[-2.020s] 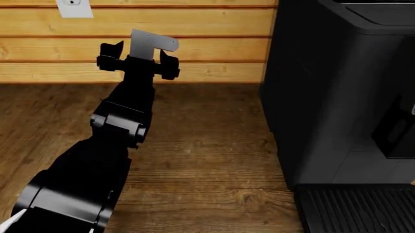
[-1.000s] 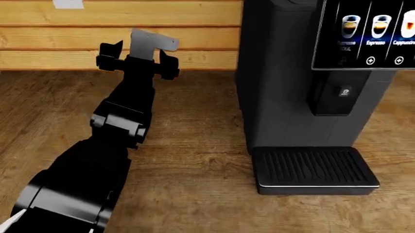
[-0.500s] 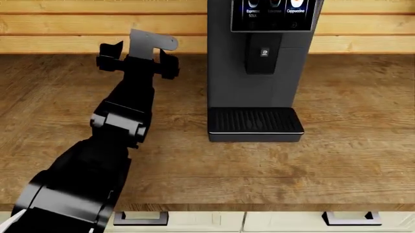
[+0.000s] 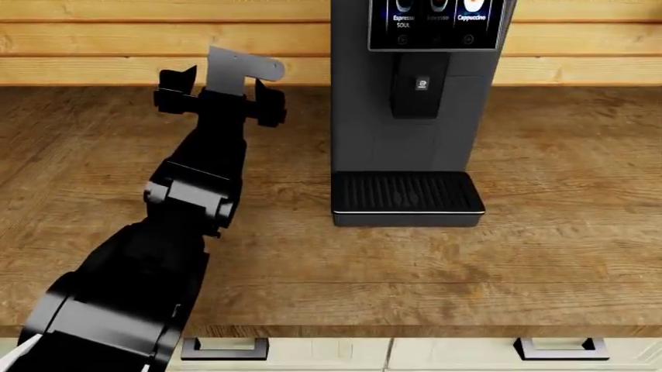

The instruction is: Pick the mug from the cabinet, place it under the coffee machine dispenser, and press the start button.

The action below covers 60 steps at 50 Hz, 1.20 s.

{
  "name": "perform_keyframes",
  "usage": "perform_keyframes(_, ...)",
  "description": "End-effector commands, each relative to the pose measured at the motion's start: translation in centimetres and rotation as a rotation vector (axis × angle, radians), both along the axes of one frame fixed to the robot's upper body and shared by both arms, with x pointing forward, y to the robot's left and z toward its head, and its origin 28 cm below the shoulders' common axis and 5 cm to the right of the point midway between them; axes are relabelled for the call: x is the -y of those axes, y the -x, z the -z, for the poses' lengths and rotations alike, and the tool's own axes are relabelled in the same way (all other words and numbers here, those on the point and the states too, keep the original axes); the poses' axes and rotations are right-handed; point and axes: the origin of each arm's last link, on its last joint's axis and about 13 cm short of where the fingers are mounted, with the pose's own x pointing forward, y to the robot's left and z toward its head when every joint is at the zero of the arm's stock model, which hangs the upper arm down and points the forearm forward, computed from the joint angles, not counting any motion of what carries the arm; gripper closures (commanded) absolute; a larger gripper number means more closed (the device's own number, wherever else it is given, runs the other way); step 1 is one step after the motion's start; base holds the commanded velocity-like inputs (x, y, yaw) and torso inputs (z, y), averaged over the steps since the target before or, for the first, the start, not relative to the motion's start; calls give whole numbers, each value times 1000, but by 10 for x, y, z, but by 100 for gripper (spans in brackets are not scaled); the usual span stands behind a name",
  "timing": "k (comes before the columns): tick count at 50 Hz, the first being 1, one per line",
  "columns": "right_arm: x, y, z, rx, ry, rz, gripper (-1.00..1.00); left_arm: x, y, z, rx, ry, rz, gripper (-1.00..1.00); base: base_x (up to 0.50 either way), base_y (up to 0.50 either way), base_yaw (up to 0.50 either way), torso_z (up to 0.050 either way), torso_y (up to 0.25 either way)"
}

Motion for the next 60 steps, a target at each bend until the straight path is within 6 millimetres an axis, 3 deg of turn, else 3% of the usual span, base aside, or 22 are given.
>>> perform_keyframes(1, 14, -1, 53, -103, -32, 16, 100, 0, 0, 0, 1, -10, 0, -100, 0, 0, 0, 0, 0)
perform_keyframes(13, 19, -15, 113, -160, -75, -29, 100, 1, 0, 0, 9, -13, 0, -100, 0, 0, 0, 0, 0)
perform_keyframes(31, 26, -7, 178, -213, -102, -43, 100, 1, 0, 1, 15, -20, 1, -100, 0, 0, 0, 0, 0)
perform_keyframes(41, 14, -26, 233, -297, -88, -84, 100, 1, 0, 1, 15, -24, 4, -100, 0, 0, 0, 0, 0)
perform_keyframes(60, -3, -59, 260, -333, -36, -122, 100, 1, 0, 1, 23, -35, 5, -100, 0, 0, 0, 0, 0)
